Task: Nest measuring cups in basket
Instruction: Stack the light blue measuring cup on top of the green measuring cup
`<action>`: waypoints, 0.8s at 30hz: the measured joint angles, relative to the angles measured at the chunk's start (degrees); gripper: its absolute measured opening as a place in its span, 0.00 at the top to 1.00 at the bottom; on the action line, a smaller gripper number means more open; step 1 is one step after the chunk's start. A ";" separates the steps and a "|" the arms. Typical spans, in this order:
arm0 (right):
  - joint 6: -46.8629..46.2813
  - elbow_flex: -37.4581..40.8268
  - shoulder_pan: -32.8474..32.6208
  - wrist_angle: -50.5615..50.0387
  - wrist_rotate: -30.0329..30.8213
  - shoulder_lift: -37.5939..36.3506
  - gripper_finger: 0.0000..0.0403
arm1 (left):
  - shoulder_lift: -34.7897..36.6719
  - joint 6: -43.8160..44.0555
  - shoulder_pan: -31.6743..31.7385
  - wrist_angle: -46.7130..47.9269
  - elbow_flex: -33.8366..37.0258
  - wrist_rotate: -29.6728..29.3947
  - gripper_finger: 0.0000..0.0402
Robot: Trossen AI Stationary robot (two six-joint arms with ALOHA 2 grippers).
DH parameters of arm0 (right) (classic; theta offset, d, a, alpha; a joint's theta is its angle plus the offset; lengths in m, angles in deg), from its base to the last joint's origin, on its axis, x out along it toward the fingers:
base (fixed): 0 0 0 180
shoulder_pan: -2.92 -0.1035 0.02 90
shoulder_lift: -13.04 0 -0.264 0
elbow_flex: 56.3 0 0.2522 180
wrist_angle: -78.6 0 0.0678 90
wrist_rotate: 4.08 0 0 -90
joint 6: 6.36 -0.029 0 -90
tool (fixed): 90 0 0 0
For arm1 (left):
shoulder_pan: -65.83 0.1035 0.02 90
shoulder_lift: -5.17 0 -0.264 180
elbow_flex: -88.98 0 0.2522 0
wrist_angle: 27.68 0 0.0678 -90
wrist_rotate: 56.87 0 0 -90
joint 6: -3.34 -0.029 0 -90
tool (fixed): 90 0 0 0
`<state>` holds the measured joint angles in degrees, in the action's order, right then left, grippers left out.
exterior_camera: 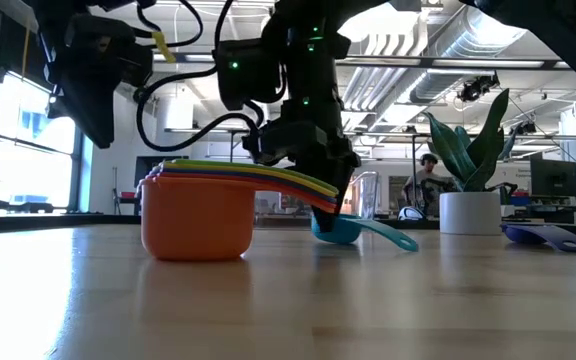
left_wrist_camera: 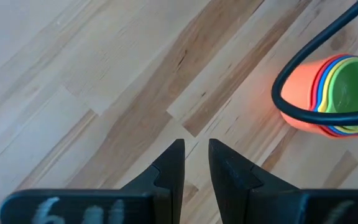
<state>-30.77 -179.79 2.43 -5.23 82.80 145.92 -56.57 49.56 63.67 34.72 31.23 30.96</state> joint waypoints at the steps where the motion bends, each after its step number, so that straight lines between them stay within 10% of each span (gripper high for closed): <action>1: -0.21 0.00 0.00 -0.03 -0.12 0.00 0.96 | 0.00 0.01 0.00 0.01 0.00 0.00 0.84; 24: -1.55 -23.27 -8.14 -8.80 0.92 -0.17 1.00 | 0.07 -1.49 -0.04 0.03 0.00 6.68 0.84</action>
<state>-32.31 -203.06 -5.71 -14.03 83.72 145.75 -56.50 48.07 63.63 34.75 31.23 37.64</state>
